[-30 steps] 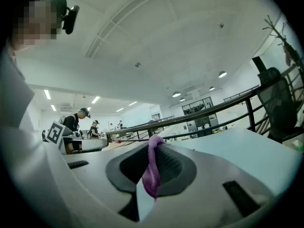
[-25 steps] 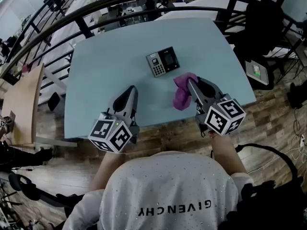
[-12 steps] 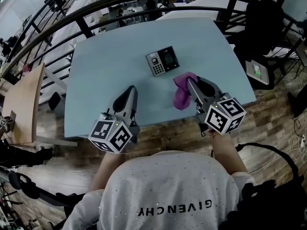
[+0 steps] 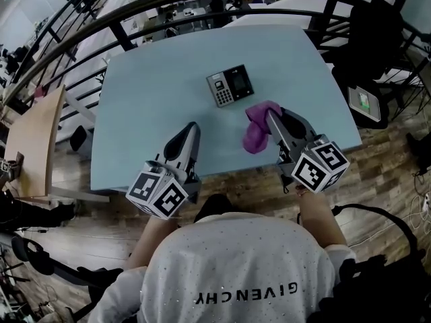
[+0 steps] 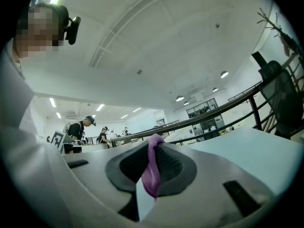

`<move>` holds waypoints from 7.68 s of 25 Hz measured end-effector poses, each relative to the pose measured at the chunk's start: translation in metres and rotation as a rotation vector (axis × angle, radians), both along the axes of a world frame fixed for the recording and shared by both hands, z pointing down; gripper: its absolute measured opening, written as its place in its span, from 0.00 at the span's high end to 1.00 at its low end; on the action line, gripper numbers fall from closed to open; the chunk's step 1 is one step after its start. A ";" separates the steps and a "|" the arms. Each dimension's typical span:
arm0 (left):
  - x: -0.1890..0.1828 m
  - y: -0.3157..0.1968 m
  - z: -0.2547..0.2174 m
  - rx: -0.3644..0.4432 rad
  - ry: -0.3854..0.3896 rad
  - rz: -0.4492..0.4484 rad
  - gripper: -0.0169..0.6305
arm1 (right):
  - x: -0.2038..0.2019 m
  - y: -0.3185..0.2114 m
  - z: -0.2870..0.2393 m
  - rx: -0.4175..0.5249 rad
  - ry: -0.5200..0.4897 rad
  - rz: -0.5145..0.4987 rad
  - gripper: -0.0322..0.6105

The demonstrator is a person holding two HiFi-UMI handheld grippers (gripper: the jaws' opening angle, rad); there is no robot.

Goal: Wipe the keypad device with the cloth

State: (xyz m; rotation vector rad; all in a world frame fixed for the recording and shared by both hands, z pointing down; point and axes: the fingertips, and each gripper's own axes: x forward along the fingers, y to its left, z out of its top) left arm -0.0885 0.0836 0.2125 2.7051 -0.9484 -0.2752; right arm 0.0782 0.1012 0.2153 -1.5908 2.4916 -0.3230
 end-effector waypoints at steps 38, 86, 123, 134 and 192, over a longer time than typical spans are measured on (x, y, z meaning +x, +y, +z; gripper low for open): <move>0.072 -0.196 0.133 -0.228 -0.150 0.028 0.97 | 0.029 -0.195 0.079 -0.076 0.057 -0.087 0.90; 0.078 -0.254 0.194 -0.450 -0.112 -0.229 0.97 | -0.019 -0.284 0.190 -0.363 0.261 -0.320 0.89; 0.116 -0.186 0.173 -0.503 -0.092 -0.354 0.97 | 0.098 -0.298 0.211 -0.433 0.099 -0.197 0.89; 0.068 -0.198 0.167 -0.512 -0.047 -0.292 0.97 | 0.080 -0.278 0.179 -0.399 0.063 -0.145 0.89; 0.041 -0.214 0.145 -0.453 -0.048 -0.282 0.97 | 0.042 -0.280 0.217 -0.523 0.207 -0.156 0.89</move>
